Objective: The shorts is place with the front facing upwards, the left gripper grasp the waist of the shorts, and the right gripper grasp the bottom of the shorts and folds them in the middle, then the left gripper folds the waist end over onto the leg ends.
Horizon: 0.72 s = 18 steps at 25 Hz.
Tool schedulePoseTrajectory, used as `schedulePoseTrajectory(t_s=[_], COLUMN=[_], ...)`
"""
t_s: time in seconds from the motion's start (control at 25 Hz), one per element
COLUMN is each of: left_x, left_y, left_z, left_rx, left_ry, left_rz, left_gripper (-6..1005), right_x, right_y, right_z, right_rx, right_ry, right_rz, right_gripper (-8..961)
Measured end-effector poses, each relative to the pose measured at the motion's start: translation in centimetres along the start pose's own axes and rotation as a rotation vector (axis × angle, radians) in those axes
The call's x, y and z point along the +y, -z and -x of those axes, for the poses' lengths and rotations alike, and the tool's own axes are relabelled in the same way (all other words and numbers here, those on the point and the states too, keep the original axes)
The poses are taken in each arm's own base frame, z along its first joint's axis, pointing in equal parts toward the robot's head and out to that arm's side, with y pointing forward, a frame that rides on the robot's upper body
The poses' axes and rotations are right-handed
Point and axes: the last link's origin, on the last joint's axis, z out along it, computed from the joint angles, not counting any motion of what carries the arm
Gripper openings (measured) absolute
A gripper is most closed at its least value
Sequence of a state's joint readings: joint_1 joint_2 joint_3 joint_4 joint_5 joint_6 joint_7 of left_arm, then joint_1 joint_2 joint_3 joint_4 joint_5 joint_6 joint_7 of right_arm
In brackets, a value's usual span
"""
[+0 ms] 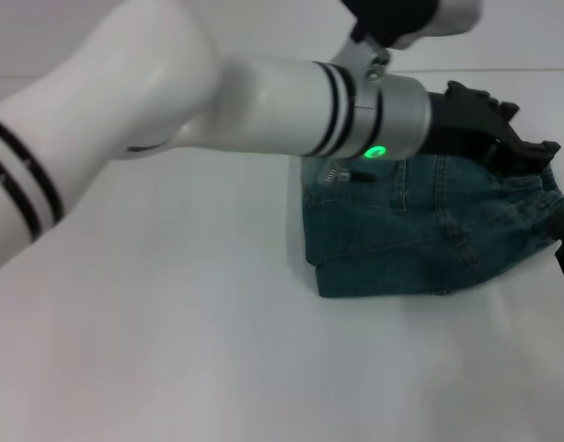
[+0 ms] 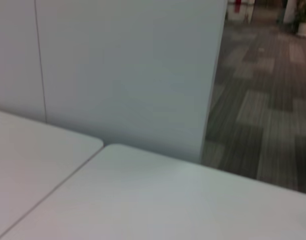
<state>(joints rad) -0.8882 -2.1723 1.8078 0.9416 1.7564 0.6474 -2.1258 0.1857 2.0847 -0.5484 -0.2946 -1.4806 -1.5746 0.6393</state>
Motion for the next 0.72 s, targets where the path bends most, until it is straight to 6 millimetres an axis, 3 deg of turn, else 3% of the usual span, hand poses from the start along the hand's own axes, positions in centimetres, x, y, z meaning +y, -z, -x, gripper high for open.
schedulePoseTrajectory(t_s=[0.12,0.16,0.2,0.36,0.52,0.72], left_x=[-0.5,-0.9,-0.9,-2.1,-2.8,-3.0], left_y=[1.8,3.5,3.5,7.2,11.0,16.1], left_z=[0.7,1.7,1.7,5.2,8.9,14.3], left_rx=[0.056,0.093,0.093,0.184,0.282,0.384], left_ry=[0.012,0.022,0.022,0.069,0.127,0.205], left_rz=[0.018,0.033,0.033,0.051,0.064,0.021], left_gripper=[586,626,665,823,876,889], right_x=[-0.3,-0.4,-0.5,-1.1,-1.8,-2.1], right_y=[-0.2,-0.3,-0.4,-1.1,-1.5,-2.4], right_z=[0.4,0.6,0.8,1.5,2.4,3.4], right_rx=[0.005,0.008,0.014,0.064,0.115,0.211], right_ry=[-0.006,-0.009,-0.011,-0.018,-0.032,-0.084], right_rz=[0.023,0.035,0.049,0.124,0.167,0.249], right_gripper=[33,33,34,37,39,221])
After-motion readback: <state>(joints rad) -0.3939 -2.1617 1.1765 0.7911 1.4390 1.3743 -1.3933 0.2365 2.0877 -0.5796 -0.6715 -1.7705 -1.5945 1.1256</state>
